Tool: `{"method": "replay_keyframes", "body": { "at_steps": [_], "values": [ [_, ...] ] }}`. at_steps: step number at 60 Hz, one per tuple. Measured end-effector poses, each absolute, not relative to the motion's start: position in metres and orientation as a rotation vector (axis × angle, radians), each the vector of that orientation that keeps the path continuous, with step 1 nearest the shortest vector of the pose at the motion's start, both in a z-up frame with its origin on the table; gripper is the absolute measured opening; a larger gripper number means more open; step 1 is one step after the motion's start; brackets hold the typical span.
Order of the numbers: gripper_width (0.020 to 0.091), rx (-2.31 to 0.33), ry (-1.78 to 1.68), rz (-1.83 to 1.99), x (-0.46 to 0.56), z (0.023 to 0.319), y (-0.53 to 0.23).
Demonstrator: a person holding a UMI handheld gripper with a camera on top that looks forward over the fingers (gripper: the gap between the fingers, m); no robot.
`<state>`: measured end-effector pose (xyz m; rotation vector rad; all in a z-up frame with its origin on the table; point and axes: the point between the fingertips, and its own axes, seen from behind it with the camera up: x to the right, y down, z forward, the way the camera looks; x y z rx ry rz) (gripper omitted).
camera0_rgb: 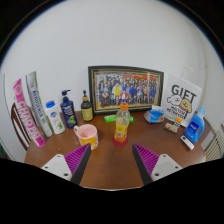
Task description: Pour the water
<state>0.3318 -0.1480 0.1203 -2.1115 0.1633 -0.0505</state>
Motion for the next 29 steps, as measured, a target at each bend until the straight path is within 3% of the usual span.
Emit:
{"method": "replay_keyframes", "body": {
  "at_steps": [12, 29],
  "values": [
    [0.0855, -2.13, 0.124, -0.082, 0.314, 0.156, -0.236],
    [0.0857, -2.123, 0.154, -0.095, 0.326, 0.167, -0.285]
  ]
}}
